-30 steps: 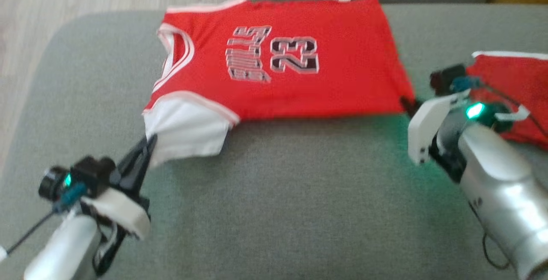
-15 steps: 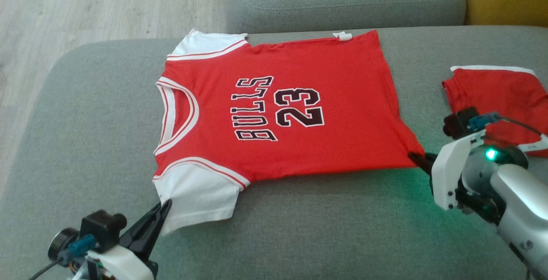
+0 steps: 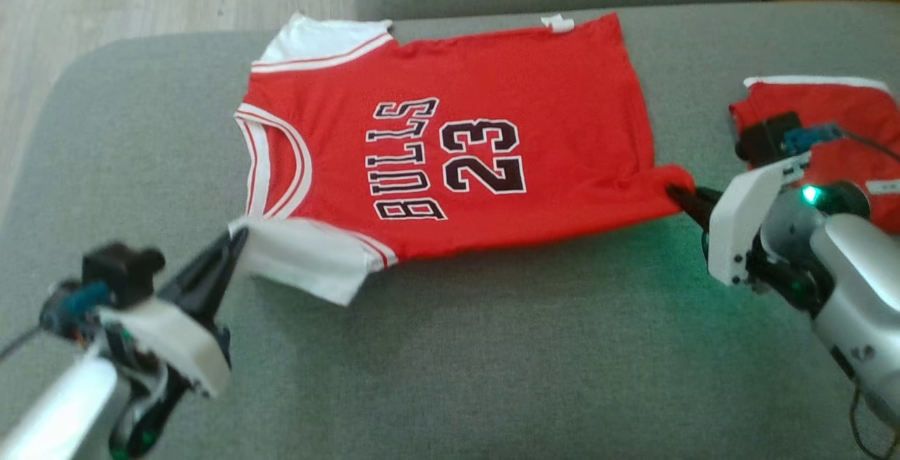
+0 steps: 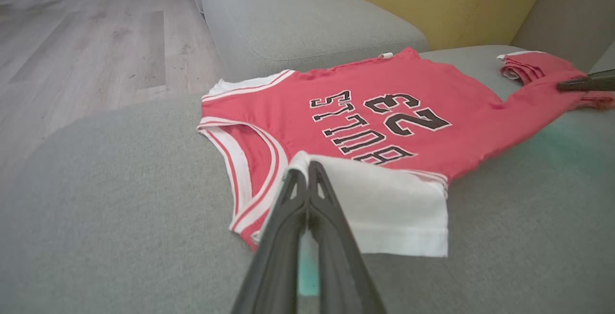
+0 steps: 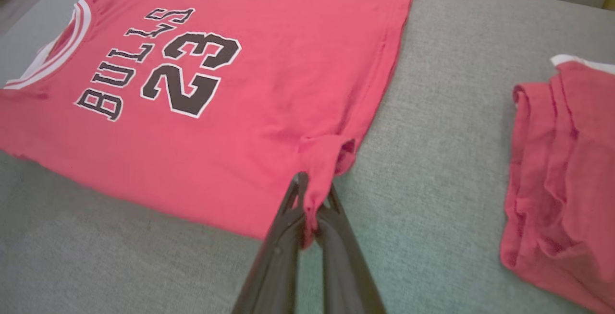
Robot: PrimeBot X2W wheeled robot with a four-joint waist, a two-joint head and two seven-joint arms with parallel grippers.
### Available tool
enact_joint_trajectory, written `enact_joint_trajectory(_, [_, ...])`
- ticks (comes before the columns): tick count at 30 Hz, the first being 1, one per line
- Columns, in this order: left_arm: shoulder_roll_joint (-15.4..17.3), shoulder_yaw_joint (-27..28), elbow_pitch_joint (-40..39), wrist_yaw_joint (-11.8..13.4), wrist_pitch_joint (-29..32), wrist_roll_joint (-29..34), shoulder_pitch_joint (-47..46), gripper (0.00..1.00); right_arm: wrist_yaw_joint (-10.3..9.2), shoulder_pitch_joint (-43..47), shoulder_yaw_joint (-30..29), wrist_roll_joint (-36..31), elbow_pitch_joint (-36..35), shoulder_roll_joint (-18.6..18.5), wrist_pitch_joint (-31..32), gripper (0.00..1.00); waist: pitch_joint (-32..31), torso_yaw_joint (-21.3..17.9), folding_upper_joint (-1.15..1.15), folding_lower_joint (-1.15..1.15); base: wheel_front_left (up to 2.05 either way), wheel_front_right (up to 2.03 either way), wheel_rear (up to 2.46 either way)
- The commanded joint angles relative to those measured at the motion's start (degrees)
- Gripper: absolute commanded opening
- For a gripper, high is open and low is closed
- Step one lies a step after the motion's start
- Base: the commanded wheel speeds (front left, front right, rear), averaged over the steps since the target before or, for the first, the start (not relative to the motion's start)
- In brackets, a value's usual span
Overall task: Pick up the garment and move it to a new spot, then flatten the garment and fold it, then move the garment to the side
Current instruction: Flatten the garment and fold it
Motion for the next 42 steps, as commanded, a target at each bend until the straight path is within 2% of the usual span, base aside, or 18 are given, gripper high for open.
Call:
enact_joint_trajectory(1, [1.86,3.05,-0.46,-0.42,0.27,-0.21,-5.03,0.0,-0.05,-1.95,-0.66,-0.35,-0.89,-0.06,-0.18,0.0,1.03,-0.3,0.0,-0.01,0.0,0.0,0.0])
enact_joint_trajectory(12, [1.97,1.76,9.53,-3.17,5.18,0.46,-18.12,0.0,-0.05,-9.12,-1.24,-1.04,4.37,3.88,0.52,0.0,5.96,-1.29,0.0,-0.01,0.0,0.0,0.0])
enact_joint_trajectory(26, [-2.03,-4.76,24.29,-4.74,5.0,3.21,-31.91,0.0,-0.05,-17.2,-0.32,-2.31,13.39,8.02,-2.22,0.0,11.67,-0.68,0.0,-0.01,0.0,0.0,0.0])
enact_joint_trajectory(27, [-2.38,-4.69,25.24,-4.61,3.55,3.89,-33.2,0.98,-0.05,-18.16,-1.23,-2.33,14.33,8.33,-3.65,0.61,12.15,-0.55,0.0,-0.01,0.0,0.0,0.0])
enact_joint_trajectory(28, [-2.96,-4.25,26.56,-3.82,1.86,4.46,-34.47,1.0,-0.05,-19.07,-2.32,-2.0,15.3,8.95,-4.98,1.0,12.54,-0.43,0.0,-0.01,0.0,0.0,0.0])
enact_joint_trajectory(33, [-6.77,-1.49,32.05,0.51,-10.7,6.65,-39.34,1.0,-0.05,-23.42,-8.36,-1.55,20.13,12.0,-16.23,1.0,13.05,0.18,0.0,-0.01,0.0,0.0,0.0])
enact_joint_trajectory(36, [-8.49,-0.54,34.27,1.58,-17.0,7.23,-40.33,1.0,-0.05,-24.26,-9.61,-2.22,21.38,13.3,-23.07,1.0,12.24,0.53,0.0,-0.01,0.0,0.0,0.0])
enact_joint_trajectory(37, [-8.49,-0.54,34.27,1.58,-17.0,7.23,-40.33,1.0,-0.05,-24.26,-9.61,-2.22,21.38,13.3,-23.07,1.0,12.24,0.53,0.0,-0.01,0.0,0.0,0.0])
enact_joint_trajectory(40, [-10.01,1.32,34.67,2.09,-19.69,6.6,-39.63,1.0,-0.05,-23.77,-10.46,-2.6,21.8,14.28,-29.86,1.0,10.77,0.87,0.0,-0.01,0.0,0.0,0.0])
enact_joint_trajectory(42, [-11.05,4.2,31.39,2.46,-20.34,6.27,-38.46,1.0,-0.05,-22.85,-10.7,-3.18,21.73,14.76,-34.03,1.0,9.63,1.04,0.0,-0.01,0.0,0.0,0.0])
